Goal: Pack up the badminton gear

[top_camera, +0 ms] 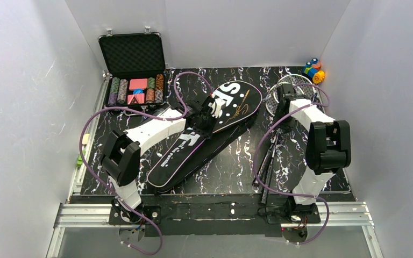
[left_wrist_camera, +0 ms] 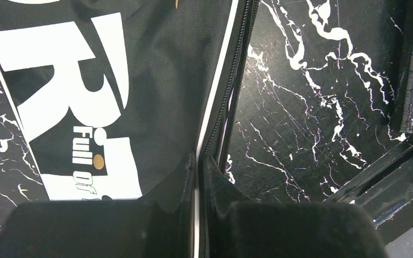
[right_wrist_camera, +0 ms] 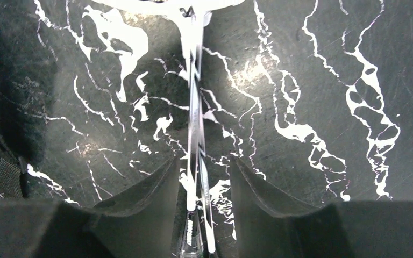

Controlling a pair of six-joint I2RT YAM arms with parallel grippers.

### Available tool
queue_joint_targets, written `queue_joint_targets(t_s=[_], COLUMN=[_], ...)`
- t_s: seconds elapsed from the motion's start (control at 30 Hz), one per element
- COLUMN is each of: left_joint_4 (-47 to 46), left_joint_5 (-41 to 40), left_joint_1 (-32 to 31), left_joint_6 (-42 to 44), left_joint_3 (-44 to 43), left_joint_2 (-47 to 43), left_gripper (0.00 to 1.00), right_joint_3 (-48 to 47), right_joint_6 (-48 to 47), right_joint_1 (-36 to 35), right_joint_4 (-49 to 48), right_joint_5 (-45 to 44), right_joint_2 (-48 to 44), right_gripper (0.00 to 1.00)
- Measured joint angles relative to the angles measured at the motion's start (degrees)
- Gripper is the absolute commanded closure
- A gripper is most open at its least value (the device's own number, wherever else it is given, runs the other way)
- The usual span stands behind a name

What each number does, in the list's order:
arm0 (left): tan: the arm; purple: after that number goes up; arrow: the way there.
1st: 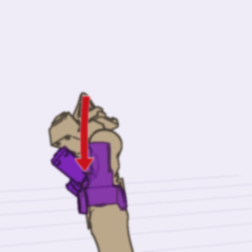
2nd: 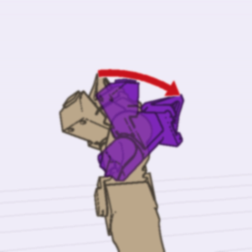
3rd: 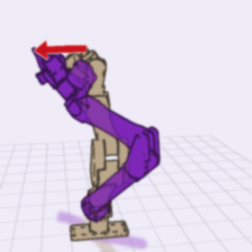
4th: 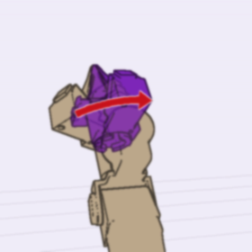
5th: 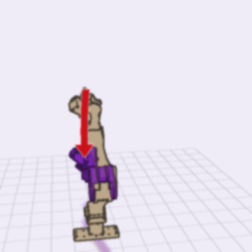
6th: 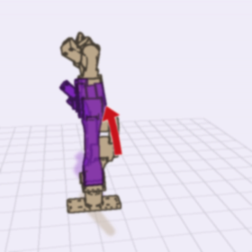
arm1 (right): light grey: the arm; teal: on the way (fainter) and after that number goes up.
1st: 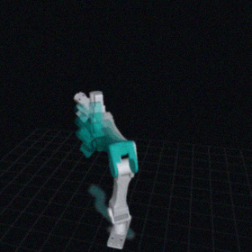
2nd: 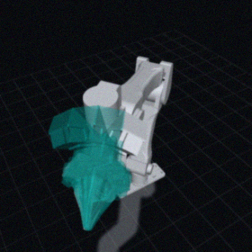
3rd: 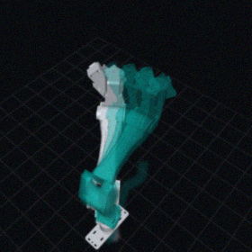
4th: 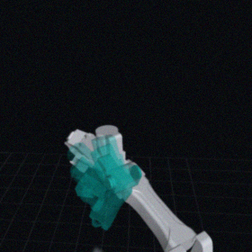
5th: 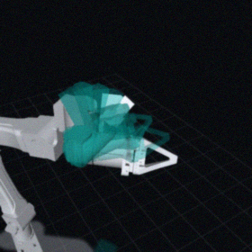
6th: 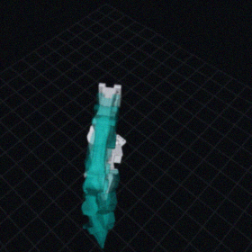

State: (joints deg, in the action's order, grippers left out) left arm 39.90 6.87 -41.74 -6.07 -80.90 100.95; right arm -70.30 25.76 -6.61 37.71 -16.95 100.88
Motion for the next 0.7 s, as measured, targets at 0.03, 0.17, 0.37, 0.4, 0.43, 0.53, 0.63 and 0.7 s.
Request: queue_joint_targets(t_s=[0.03,0.17,0.37,0.4,0.43,0.53,0.63,0.7], left_joint_4=[-0.09,-0.09,-0.07,-0.07,-0.07,-0.07,-0.07,-0.07], left_joint_5=[0.20,0.63,0.63,0.61,0.61,0.55,0.42,0.37], left_joint_1=[0.00,0.00,0.00,0.00,0.00,0.00,0.00,0.00], left_joint_6=[-0.15,-0.22,-0.07,0.04,0.07,0.28,0.55,0.72], left_joint_3=[0.00,0.00,0.00,0.00,0.00,0.00,0.00,0.00], left_joint_2=[-0.02,-0.02,-0.04,-0.04,-0.04,-0.04,-0.07,-0.07], left_gripper=[1.00,1.00,1.00,1.00,1.00,1.00,1.00,1.00], right_joint_3=[-0.07,-1.33,-2.14,-2.40,-2.45,-2.45,-2.45,-2.45], right_joint_6=[0.11,0.37,0.92,1.01,1.05,1.07,1.05,1.05], right_joint_1=[0.46,1.81,2.21,2.21,2.14,2.12,2.12,2.12], right_joint_4=[-0.09,-0.28,-0.85,-1.07,-1.40,-1.70,-1.88,-1.88], right_joint_5=[0.24,0.72,1.68,1.81,2.01,2.19,2.19,2.12], right_joint_2=[0.11,1.64,4.09,4.44,4.63,4.83,4.83,4.83], right_gripper=[0.55,0.59,0.71,0.73,0.76,0.81,0.92,0.99])
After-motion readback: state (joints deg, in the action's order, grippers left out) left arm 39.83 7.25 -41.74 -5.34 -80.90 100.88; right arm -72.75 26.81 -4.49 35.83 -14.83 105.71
